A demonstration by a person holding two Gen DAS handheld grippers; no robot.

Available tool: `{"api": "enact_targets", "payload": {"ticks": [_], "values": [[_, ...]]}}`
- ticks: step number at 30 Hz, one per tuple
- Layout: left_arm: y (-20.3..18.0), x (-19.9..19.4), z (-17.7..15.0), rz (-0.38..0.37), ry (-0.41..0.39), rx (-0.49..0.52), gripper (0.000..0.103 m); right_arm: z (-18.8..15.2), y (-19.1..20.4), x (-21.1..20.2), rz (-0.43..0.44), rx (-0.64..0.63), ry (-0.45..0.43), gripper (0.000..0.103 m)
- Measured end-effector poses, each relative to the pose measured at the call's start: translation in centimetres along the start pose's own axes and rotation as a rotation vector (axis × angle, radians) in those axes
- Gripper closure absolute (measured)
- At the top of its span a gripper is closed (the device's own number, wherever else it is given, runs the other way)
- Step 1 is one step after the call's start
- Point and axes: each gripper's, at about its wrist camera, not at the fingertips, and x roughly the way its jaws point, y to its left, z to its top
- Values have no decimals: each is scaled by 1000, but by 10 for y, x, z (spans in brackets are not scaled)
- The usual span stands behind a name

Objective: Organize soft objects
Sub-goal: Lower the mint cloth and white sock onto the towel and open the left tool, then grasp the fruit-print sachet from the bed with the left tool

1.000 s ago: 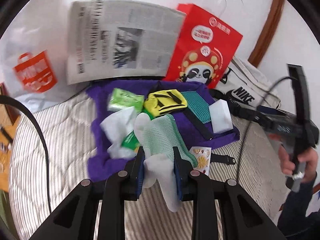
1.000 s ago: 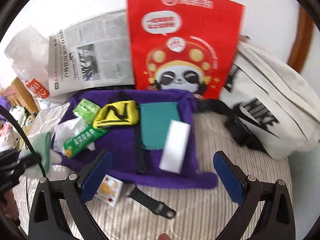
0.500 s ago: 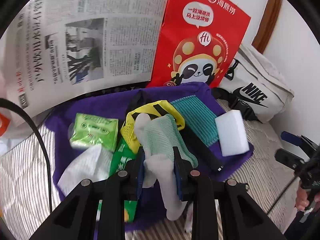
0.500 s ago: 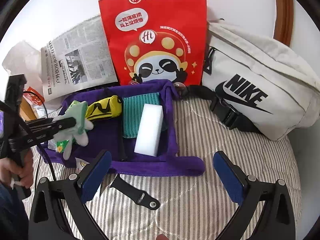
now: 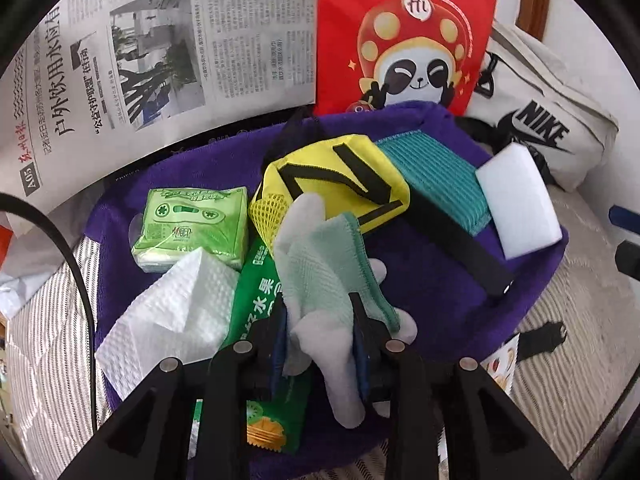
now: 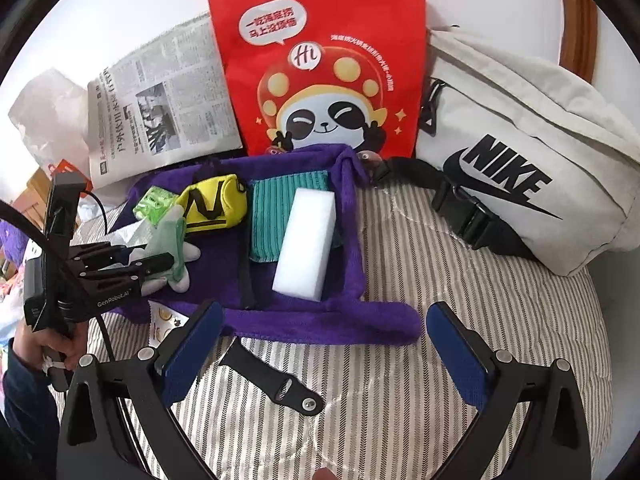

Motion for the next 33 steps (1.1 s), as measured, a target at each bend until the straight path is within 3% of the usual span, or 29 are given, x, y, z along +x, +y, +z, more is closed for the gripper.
{"api": "enact_targets", "payload": {"ticks": [3,8,16,23,28,33], "values": [[0,-1,-1,-8,21,-1,68,-2,2,0,3,-7,-2,2],[9,-6,-2,-36,45,-40,49,-7,-3,0,3,22,4,2],[12,-26,-8,-14,38,-47,33,-18,-7,-8,-15,35,15,2],[10,-57,-8,34,-9,-44,32,-34,-9,-19,-15,34,20,2],[-14,-81,-26,2,-24,-18,32,-47,-16,-27,-21,50,32,2],[-39,-78,-49,-56,-2,-13,32,-58,-24,-36,-23,70,33,2]]}}
